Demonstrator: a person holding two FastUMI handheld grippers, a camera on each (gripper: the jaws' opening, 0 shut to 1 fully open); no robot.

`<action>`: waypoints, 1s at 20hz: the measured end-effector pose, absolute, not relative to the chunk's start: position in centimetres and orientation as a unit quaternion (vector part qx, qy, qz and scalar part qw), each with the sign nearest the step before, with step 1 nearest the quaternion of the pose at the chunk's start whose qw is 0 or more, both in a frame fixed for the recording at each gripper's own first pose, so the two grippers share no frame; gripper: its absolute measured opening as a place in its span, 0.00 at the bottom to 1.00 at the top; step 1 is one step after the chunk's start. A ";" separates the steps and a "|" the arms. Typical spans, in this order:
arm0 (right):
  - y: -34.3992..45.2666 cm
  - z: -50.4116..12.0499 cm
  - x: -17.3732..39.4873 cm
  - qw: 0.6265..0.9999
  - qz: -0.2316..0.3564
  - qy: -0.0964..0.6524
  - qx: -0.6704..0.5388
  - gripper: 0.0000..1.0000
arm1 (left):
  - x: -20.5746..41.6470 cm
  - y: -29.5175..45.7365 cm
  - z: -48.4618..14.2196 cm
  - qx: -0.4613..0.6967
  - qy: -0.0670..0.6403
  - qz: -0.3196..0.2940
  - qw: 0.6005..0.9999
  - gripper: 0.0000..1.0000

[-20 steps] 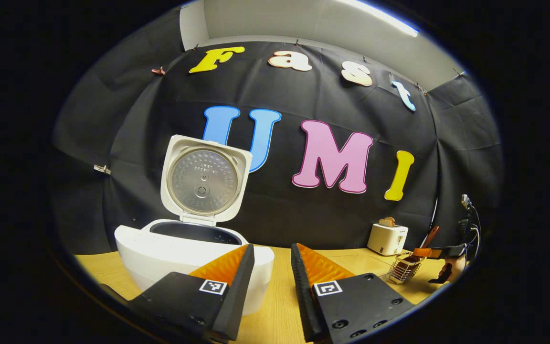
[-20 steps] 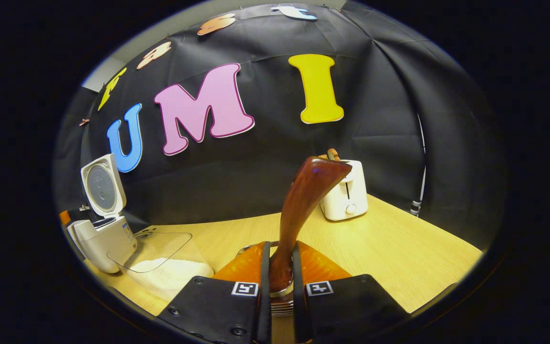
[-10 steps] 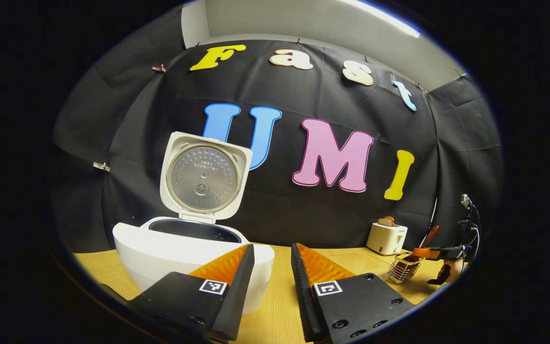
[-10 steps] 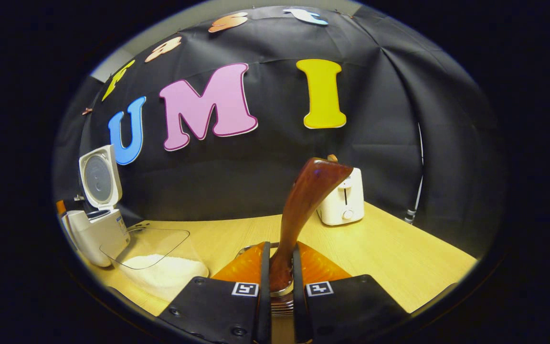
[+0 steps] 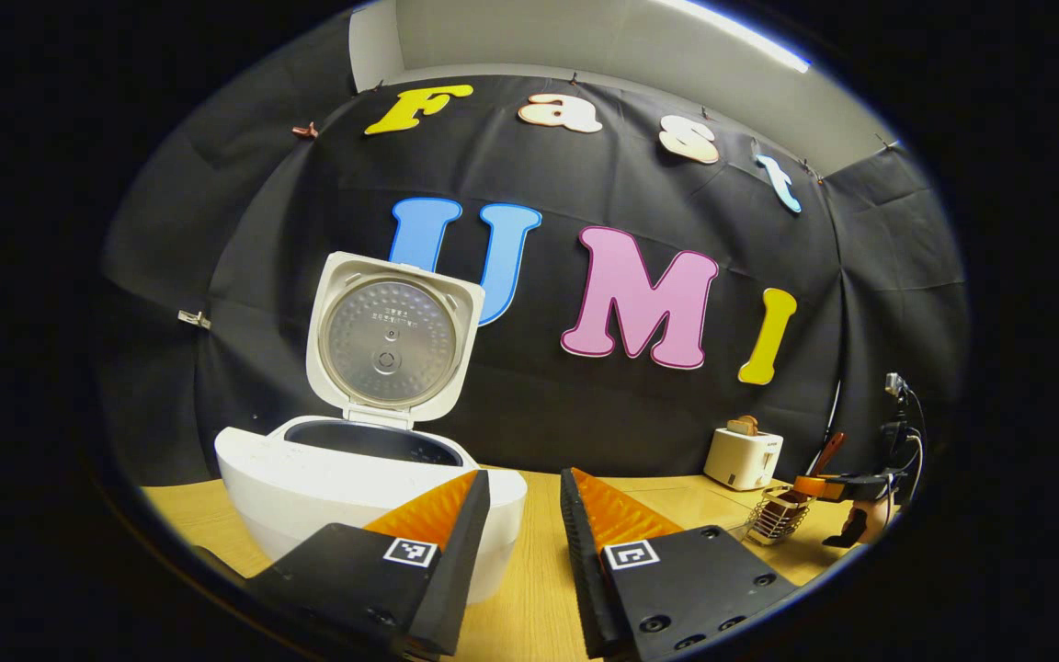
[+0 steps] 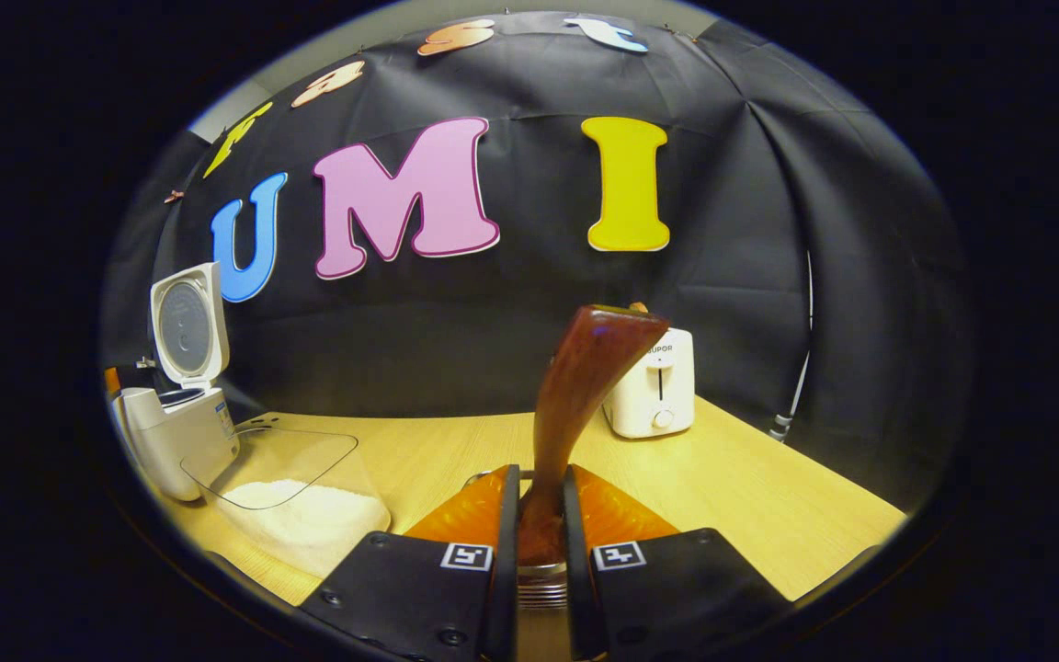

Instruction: Close the left gripper, press the button to open the rice cooker; take a wooden spoon from the chopstick holder with the right hand, scoop a spoonful of rice and pour it into the rice cooker, then put the wooden spoon back into the chopstick holder.

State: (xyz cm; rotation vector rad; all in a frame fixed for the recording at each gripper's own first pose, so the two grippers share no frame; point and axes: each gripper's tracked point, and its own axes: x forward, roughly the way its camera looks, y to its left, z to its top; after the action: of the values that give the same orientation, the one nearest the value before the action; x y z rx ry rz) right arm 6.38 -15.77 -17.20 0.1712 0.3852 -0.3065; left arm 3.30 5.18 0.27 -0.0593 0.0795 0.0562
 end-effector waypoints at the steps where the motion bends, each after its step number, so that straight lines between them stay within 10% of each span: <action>1: -15.6 -17.2 6.5 0.965 -0.149 0.192 0.098 0.25 | 3.2 5.2 0.3 -0.030 0.040 0.028 0.998 0.52; 3: -15.7 -17.1 6.5 0.964 -0.148 0.193 0.108 0.13 | 3.3 5.2 0.3 -0.030 0.039 0.029 0.998 0.52; 20: -7.1 -5.1 13.1 0.988 -0.032 0.104 0.110 0.16 | 2.4 6.4 1.3 -0.050 0.027 0.032 0.998 0.52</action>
State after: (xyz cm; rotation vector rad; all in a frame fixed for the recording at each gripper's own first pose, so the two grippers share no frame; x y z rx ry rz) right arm 13.06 -7.08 -5.12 0.2202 0.2084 -0.0644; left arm 2.41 6.43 1.33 -0.1003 0.0533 0.0634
